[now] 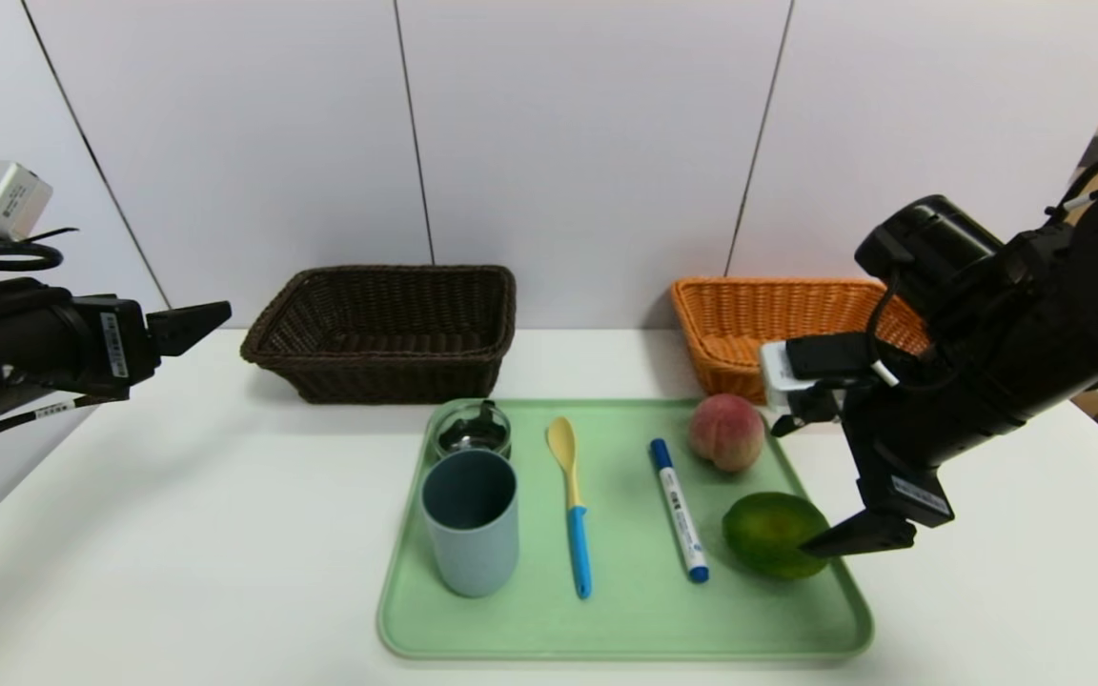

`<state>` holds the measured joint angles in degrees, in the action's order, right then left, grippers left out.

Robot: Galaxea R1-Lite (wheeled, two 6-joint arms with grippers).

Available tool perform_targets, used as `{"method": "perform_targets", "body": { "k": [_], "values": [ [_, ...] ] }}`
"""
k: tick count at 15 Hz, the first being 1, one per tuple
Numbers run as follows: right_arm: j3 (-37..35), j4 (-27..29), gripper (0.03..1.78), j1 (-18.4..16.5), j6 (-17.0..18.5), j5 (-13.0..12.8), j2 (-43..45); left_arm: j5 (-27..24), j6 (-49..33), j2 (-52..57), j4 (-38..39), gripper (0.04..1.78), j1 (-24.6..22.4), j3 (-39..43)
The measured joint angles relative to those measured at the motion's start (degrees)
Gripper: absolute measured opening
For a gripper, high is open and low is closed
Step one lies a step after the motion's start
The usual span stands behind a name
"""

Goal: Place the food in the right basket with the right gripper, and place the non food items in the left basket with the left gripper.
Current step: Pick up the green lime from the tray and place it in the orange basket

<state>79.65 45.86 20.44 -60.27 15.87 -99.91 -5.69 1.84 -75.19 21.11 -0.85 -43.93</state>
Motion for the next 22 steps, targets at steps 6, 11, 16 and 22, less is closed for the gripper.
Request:
{"method": "perform_targets", "body": {
  "k": [6, 11, 16, 22],
  "values": [
    [-4.71, -0.55, 1.70, 0.77, 0.24, 0.02, -0.78, 0.02, -0.17, -0.13, 0.22, 1.69, 0.00, 1.40],
    [-5.42, -4.00, 1.70, 1.02, 0.43, -0.09, -3.47, -0.01, -0.17, -0.16, 1.97, 1.69, 0.00, 2.23],
    [-4.60, -5.34, 1.34, 1.29, 0.62, -0.09, -6.38, -0.06, 0.00, 0.04, 3.27, 1.69, -0.02, 3.23],
    [-4.46, -4.88, 1.00, 1.35, 0.21, -0.85, -6.80, -0.09, -0.02, 0.09, 3.27, 1.69, 0.00, 3.28]
  ]
}}
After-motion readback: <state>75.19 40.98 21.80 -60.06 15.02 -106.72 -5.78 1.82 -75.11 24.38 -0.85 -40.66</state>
